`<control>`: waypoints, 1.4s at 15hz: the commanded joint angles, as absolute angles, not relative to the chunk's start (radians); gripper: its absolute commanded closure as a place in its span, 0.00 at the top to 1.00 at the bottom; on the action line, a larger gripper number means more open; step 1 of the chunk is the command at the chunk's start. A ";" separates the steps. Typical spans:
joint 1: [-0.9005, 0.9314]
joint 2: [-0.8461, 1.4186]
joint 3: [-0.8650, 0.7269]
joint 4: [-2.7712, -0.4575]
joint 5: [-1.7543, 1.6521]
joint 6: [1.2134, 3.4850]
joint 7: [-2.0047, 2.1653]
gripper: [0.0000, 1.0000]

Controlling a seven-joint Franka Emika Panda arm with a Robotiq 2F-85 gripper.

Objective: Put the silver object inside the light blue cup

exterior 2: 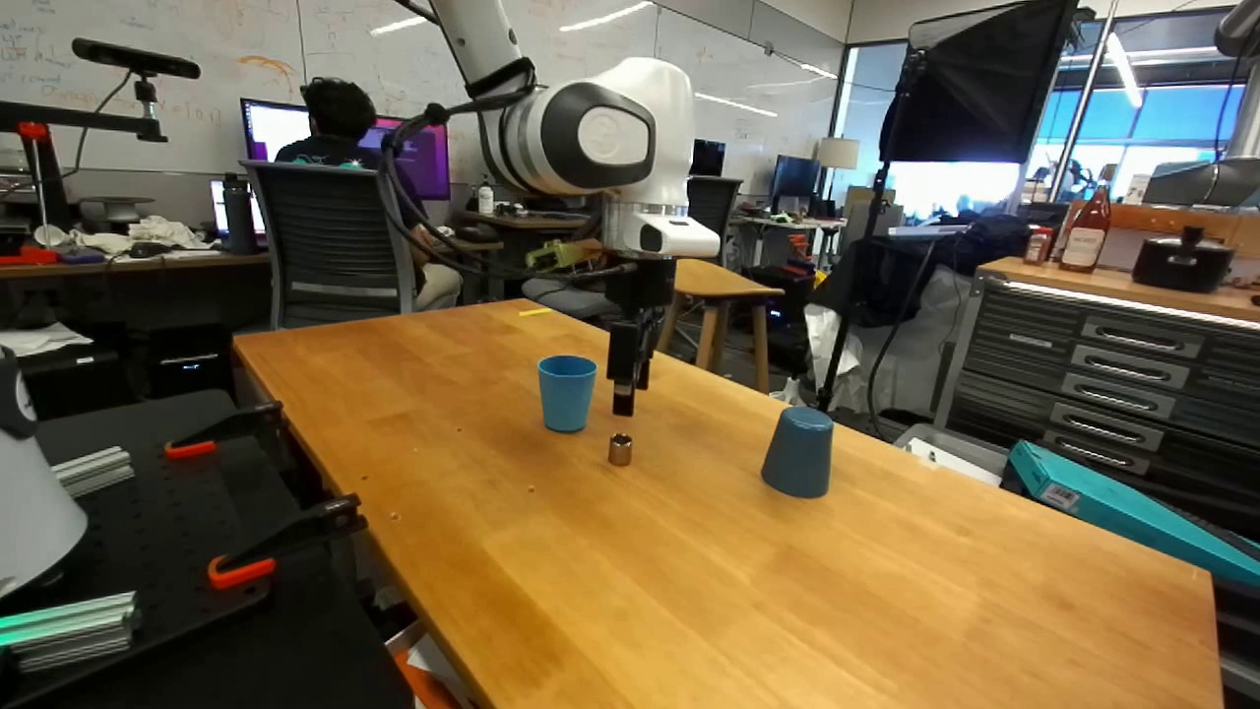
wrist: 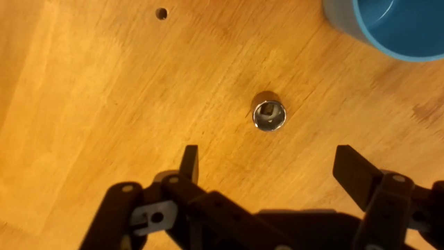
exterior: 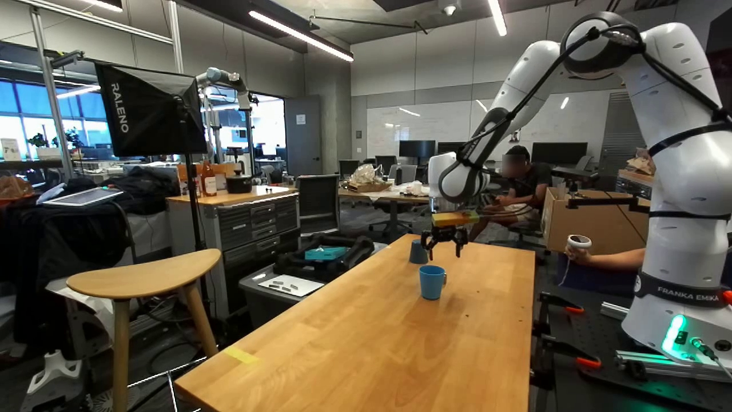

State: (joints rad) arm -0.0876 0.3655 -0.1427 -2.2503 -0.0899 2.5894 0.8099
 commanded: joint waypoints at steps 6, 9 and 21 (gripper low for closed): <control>0.053 0.590 -0.242 -2.116 -0.106 2.667 0.909 1.00; 0.060 0.613 -0.232 -2.107 -0.089 2.661 0.897 1.00; 0.004 0.515 -0.198 -2.201 0.017 2.625 0.798 0.18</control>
